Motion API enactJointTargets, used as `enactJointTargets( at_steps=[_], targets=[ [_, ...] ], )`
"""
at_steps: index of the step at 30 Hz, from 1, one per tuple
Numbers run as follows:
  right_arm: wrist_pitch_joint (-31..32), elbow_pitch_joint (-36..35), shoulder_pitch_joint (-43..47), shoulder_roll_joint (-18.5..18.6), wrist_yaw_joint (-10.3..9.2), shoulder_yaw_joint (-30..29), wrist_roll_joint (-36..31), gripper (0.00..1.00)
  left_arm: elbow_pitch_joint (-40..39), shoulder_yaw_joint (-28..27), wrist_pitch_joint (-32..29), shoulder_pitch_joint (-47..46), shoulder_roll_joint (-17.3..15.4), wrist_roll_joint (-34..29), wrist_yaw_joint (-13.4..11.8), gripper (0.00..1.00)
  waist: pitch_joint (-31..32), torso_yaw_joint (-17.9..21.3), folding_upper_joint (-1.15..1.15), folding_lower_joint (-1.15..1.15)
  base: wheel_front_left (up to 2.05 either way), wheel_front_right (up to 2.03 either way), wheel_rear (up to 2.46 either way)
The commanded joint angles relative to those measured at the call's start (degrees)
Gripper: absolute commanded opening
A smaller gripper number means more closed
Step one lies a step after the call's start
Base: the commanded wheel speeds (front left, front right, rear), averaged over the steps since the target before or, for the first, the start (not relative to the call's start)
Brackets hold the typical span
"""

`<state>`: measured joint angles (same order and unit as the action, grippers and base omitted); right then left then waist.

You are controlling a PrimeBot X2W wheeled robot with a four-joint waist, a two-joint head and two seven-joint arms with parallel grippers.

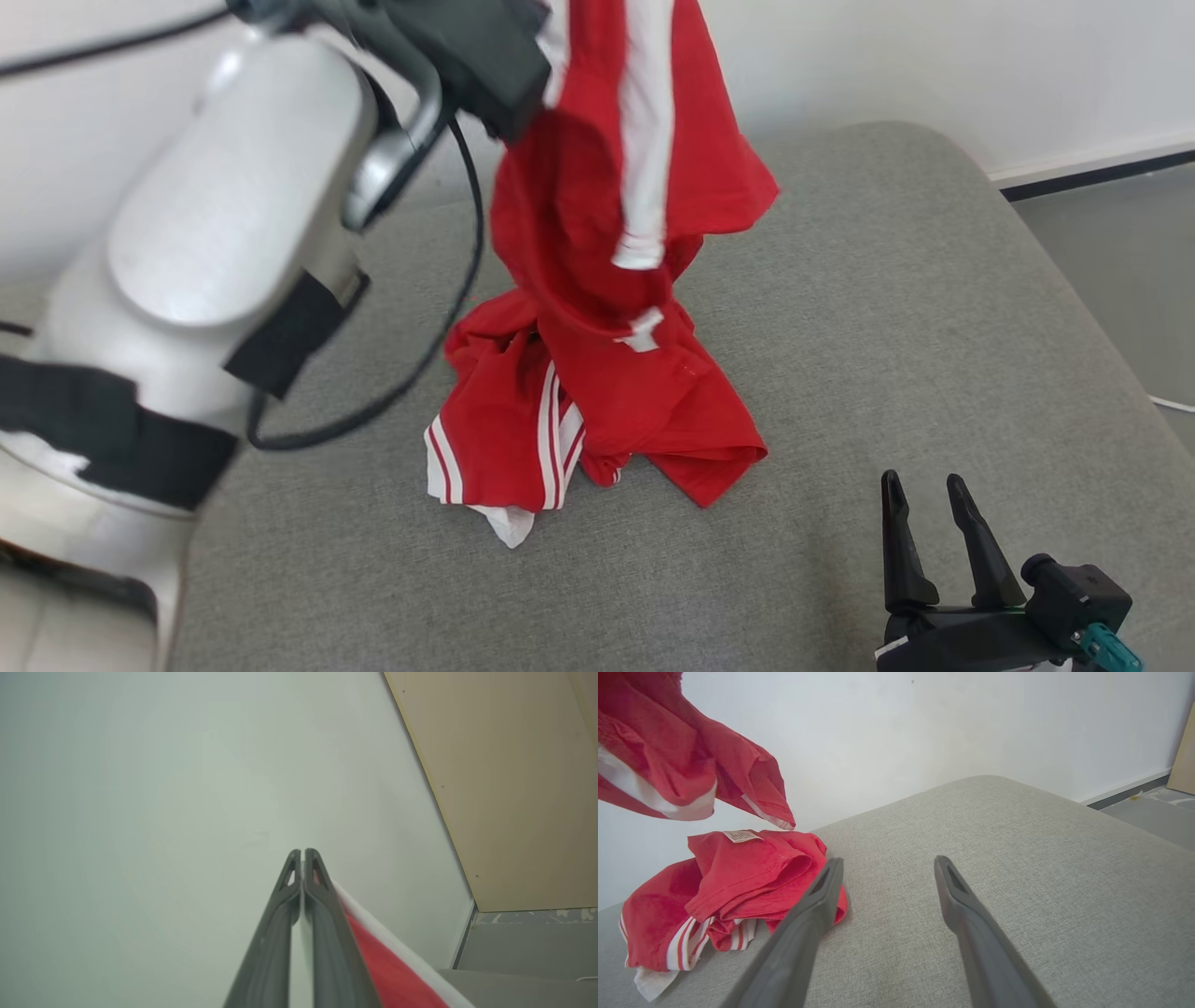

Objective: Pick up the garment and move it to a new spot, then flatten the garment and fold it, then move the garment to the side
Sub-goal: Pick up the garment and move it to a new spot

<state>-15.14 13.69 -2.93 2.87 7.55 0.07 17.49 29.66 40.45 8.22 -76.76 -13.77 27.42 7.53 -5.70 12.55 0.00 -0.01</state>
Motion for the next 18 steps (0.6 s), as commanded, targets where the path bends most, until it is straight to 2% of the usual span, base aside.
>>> enactJointTargets(
  at_steps=[1, 10, 18],
  targets=[
    [0.0, 0.0, 0.4, 0.0, -0.12, 0.0, 0.2, 1.0, 0.2, 0.1, 0.0, -0.9, -0.2, 0.3, -0.1, 0.0, -0.1, 0.3, 0.0, 0.01, 0.0, 0.0, 0.0],
    [0.0, 0.3, 0.8, 0.0, -0.12, -0.5, 0.4, 1.0, 1.7, -0.5, 1.6, -7.0, -1.2, 1.8, -0.1, 0.0, 0.2, 0.8, 0.0, 0.01, 0.0, 0.0, 0.0],
    [0.0, 0.4, 0.9, 0.0, -0.12, -0.9, 0.7, 1.0, 3.0, -0.6, 2.4, -8.2, -1.9, 2.8, -0.1, 0.0, 0.7, 0.0, 0.0, 0.01, 0.0, 0.0, 0.0]
  ],
)
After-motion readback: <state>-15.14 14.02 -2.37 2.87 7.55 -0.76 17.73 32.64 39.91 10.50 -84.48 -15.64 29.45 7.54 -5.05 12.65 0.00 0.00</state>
